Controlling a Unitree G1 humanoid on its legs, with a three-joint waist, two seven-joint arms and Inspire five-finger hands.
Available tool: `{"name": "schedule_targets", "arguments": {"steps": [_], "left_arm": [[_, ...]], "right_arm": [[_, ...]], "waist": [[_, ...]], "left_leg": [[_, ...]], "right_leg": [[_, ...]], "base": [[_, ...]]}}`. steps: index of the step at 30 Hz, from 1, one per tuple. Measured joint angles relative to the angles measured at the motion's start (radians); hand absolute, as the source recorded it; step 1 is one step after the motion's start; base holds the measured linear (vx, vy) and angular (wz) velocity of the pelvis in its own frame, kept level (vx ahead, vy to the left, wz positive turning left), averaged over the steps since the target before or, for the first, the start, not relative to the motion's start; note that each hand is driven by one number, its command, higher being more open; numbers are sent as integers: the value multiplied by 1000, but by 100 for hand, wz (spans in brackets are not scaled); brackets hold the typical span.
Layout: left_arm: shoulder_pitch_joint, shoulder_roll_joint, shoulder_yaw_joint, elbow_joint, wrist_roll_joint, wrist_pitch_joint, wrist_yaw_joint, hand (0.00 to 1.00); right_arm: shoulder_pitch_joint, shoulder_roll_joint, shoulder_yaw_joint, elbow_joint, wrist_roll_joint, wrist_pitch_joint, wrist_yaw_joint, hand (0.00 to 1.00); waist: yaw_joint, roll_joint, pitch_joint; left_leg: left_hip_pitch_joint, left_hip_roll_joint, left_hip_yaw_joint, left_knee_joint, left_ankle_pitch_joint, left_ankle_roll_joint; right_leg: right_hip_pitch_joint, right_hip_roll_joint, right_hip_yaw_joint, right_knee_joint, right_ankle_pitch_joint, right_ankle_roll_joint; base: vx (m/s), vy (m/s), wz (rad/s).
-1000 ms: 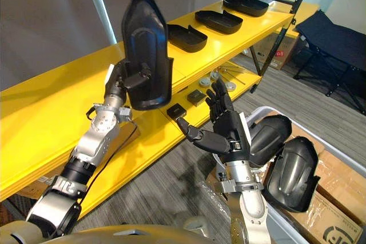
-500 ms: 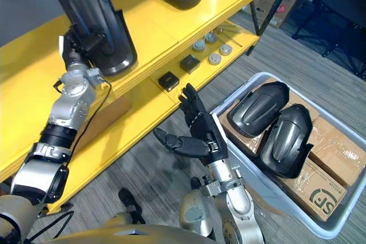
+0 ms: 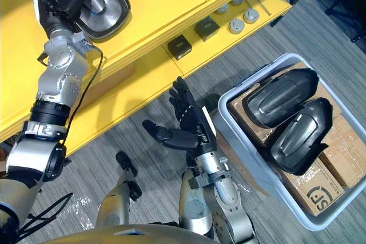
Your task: Walk over and take three plastic housings, then place them on the shelf
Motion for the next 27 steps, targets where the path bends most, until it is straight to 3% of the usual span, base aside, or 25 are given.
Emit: {"name": "schedule_targets", "arguments": {"steps": [6,17,24,27], "left_arm": [[-34,46,-30,21,11,44,-43,100],[-61,97,-41,59,48,198,-92,100],[-68,118,-37,113,86,211,14,100],[-69,118,-16,113,88,183,88,100]], "right_arm": [[1,0,6,0,0,2,-14,100],[6,-5,40,0,20,2,-25,100],[35,-9,83,0,42,0,-24,100],[47,-15,86,0,40,-1,-23,100]], "waist": [[11,13,19],[9,14,20],[-12,16,19],[-17,17,18]], "left_leg": [[4,-9,-1,0,3,1],[42,-13,4,-1,-12,-3],[77,-16,19,-1,-6,6],[88,-16,19,-2,-10,5]], "right_leg": [[-3,-9,0,11,-6,2],[34,-14,1,12,-11,5],[60,-16,12,12,-9,7],[73,-16,10,12,-9,7]], "base": [[19,-26,0],[2,-10,0],[19,-21,-5],[8,-34,2]]}}
